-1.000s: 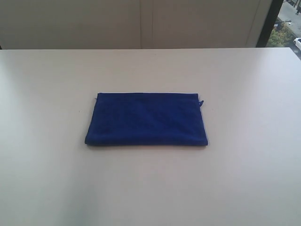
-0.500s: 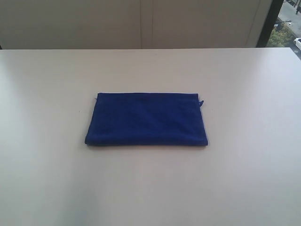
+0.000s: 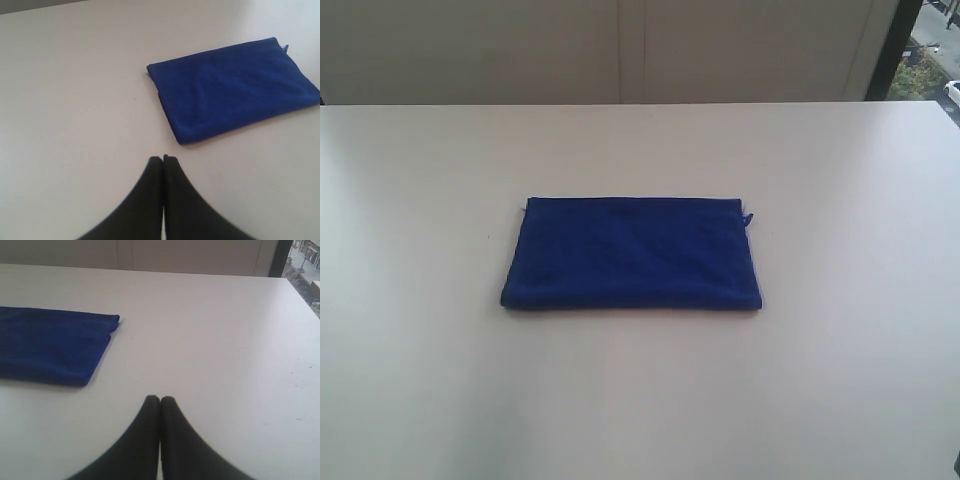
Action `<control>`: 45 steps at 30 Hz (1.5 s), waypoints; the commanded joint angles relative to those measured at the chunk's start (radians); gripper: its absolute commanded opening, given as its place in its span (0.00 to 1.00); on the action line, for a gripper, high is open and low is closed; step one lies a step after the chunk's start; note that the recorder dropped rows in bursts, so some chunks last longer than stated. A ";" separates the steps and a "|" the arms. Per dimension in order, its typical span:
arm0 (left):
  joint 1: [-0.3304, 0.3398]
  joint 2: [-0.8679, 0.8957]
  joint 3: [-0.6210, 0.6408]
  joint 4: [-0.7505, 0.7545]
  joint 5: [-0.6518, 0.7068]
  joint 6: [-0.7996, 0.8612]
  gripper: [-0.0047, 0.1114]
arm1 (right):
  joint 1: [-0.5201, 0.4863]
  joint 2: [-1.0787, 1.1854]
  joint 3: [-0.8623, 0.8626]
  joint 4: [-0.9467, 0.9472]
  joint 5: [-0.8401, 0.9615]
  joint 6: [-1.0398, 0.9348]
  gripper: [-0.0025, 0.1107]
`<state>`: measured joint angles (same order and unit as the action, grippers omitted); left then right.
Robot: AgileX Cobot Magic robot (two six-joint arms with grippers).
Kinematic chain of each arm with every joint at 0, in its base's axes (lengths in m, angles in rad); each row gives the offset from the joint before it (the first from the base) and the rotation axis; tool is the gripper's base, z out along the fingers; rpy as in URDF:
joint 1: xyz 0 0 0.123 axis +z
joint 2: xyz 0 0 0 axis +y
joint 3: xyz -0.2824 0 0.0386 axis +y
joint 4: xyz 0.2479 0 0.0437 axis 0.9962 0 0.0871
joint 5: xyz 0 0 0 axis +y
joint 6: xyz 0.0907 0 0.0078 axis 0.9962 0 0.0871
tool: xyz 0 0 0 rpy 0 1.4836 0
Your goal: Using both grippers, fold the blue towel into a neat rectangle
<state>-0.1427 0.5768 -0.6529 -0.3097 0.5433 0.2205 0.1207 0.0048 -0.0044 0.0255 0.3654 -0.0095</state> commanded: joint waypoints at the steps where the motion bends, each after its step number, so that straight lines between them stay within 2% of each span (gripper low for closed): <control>1: 0.001 -0.007 0.004 -0.006 0.002 0.003 0.04 | 0.001 -0.005 0.004 -0.004 -0.015 -0.013 0.02; 20: 0.001 -0.009 0.004 -0.006 0.002 0.003 0.04 | 0.001 -0.005 0.004 -0.004 -0.015 -0.013 0.02; 25: 0.003 -0.059 0.016 0.005 -0.005 0.015 0.04 | 0.001 -0.005 0.004 -0.004 -0.015 -0.013 0.02; 29: 0.003 -0.133 0.098 0.005 -0.068 0.015 0.04 | 0.001 -0.005 0.004 -0.004 -0.015 -0.013 0.02; 38: 0.003 -0.367 0.386 0.076 -0.225 0.019 0.04 | 0.001 -0.005 0.004 -0.004 -0.015 -0.013 0.02; 45: 0.003 -0.544 0.561 0.148 -0.237 0.019 0.04 | 0.001 -0.005 0.004 -0.004 -0.015 -0.013 0.02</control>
<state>-0.1421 0.0880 -0.1475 -0.1729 0.3191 0.2392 0.1207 0.0048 -0.0044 0.0236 0.3640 -0.0095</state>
